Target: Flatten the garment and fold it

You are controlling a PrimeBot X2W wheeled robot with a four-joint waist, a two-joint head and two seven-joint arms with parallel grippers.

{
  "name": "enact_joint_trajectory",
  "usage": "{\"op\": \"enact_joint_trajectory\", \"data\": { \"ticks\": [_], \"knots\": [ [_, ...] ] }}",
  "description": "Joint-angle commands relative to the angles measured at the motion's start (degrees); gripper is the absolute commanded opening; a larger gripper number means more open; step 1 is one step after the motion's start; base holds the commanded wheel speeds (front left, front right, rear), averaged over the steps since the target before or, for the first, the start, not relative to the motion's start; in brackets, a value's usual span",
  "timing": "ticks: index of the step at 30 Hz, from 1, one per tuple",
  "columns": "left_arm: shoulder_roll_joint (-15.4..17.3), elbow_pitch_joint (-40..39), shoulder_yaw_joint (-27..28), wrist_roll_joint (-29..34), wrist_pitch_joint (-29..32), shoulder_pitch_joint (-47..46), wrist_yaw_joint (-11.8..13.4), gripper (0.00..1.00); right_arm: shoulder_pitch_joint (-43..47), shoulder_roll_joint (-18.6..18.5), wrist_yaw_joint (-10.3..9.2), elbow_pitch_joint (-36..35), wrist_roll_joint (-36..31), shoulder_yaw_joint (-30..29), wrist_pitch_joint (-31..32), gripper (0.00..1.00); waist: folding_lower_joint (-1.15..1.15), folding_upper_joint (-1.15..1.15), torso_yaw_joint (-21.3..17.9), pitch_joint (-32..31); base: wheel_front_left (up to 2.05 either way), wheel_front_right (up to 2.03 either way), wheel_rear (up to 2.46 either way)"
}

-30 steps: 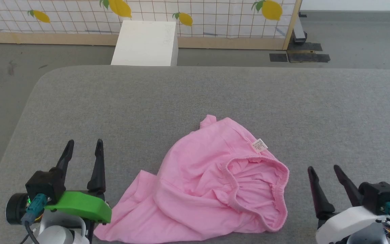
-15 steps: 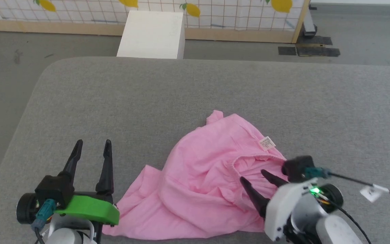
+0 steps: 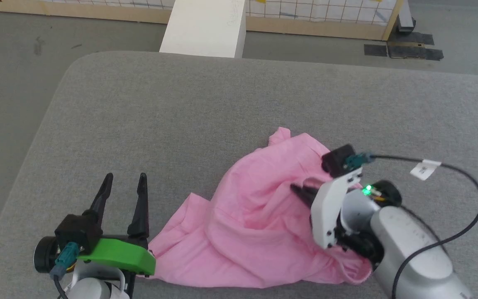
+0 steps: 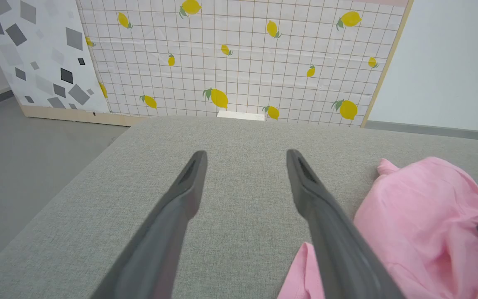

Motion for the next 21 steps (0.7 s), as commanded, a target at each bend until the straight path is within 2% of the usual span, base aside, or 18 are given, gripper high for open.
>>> {"op": "enact_joint_trajectory", "data": {
  "ticks": [1, 13, 17, 21],
  "knots": [
    [-0.54, 0.24, 0.46, 0.78, -0.21, -0.65, -0.46, 1.0, -1.78, -1.0, -0.09, 0.51, 0.18, -0.53, -1.36, 0.0, 0.0, 0.37, -0.23, 0.12, 0.0, 0.0, 0.0],
    [-3.3, 1.3, 2.29, 2.94, -0.21, -1.98, -3.09, 1.0, -8.08, -8.3, -0.09, 6.35, 0.17, -13.06, -6.08, 0.0, 0.0, 0.37, -0.94, 3.3, 0.0, 0.0, 0.0],
    [-4.29, 1.71, 2.74, 3.7, -0.21, -3.03, -3.96, 1.0, -9.88, -9.53, -0.09, 9.45, -0.14, -17.06, -7.65, 0.0, 0.0, 0.37, -0.48, 5.14, 0.0, 0.0, 0.0],
    [-4.97, 2.42, 3.44, 4.35, -0.21, -3.51, -4.66, 1.0, -9.77, -9.26, -0.09, 12.02, -0.6, -18.68, -9.59, 0.0, 0.0, 0.37, -0.11, 5.93, 0.0, 0.0, 0.0]
  ]
}}
